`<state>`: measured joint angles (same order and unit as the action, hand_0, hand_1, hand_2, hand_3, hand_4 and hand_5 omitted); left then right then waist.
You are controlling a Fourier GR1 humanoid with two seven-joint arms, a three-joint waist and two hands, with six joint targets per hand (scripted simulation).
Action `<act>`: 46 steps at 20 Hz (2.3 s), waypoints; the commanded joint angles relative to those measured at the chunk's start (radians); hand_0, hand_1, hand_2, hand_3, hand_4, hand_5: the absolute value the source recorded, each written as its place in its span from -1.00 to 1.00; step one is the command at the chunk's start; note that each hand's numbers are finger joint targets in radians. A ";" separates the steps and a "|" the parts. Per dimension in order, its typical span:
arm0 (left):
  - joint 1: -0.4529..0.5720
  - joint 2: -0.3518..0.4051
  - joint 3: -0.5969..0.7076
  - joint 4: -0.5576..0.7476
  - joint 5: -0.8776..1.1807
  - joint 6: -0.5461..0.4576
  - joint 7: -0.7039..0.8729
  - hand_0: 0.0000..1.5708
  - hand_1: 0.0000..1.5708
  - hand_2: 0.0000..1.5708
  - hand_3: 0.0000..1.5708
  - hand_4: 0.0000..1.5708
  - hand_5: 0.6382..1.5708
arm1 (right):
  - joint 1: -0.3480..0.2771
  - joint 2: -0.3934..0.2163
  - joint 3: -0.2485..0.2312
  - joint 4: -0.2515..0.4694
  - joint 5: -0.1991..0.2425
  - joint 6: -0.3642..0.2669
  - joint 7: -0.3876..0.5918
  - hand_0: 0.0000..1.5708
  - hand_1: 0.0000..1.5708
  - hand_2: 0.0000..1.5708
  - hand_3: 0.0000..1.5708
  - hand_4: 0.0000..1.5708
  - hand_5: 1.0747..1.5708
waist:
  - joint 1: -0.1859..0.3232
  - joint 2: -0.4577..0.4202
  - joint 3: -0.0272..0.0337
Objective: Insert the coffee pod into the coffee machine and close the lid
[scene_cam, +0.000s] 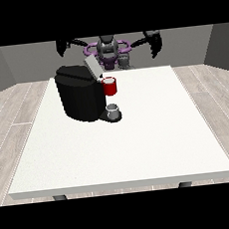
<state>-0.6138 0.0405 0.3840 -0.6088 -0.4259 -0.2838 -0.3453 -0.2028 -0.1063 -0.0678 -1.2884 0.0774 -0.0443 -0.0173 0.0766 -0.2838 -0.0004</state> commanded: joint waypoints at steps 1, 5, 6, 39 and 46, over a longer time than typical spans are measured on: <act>0.038 -0.026 0.004 -0.042 0.039 0.001 0.039 -1.00 -1.00 -1.00 -1.00 -0.47 1.00 | -0.072 -0.037 0.017 -0.050 0.008 0.035 0.061 -1.00 -1.00 -1.00 -1.00 -0.86 1.00 | 0.023 -0.004 0.0003; 0.076 -0.025 -0.020 -0.134 0.088 -0.076 0.077 -1.00 -1.00 -1.00 -1.00 -0.55 1.00 | -0.126 -0.072 -0.017 -0.023 0.016 0.024 0.110 -1.00 -1.00 -1.00 -1.00 -1.00 1.00 | 0.084 0.009 0.0005; 0.074 -0.039 -0.056 -0.140 0.136 -0.042 0.102 -1.00 -1.00 -1.00 -1.00 -0.53 1.00 | -0.146 -0.089 -0.072 0.024 -0.027 0.034 0.106 -1.00 -1.00 -1.00 -1.00 -1.00 1.00 | 0.106 -0.004 0.0008; 0.354 0.046 -0.216 -0.776 0.349 0.011 0.273 -1.00 -1.00 -1.00 -1.00 -0.53 1.00 | -0.491 -0.055 -0.066 0.278 -0.105 0.068 0.126 -1.00 -1.00 -1.00 -1.00 -1.00 1.00 | 0.081 0.289 0.0004; 0.336 0.059 -0.217 -0.767 0.315 0.063 0.241 -1.00 -1.00 -1.00 -1.00 -0.55 1.00 | -0.553 -0.028 -0.015 0.286 -0.051 0.043 0.094 -1.00 -1.00 -1.00 -1.00 -0.75 1.00 | 0.060 0.341 0.0003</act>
<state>-0.2454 0.0785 0.1471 -1.3962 -0.1115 -0.2378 -0.1045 -0.7035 -0.1593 -0.1231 -0.9935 -0.0073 0.0192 0.0610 0.1546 0.0346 0.0005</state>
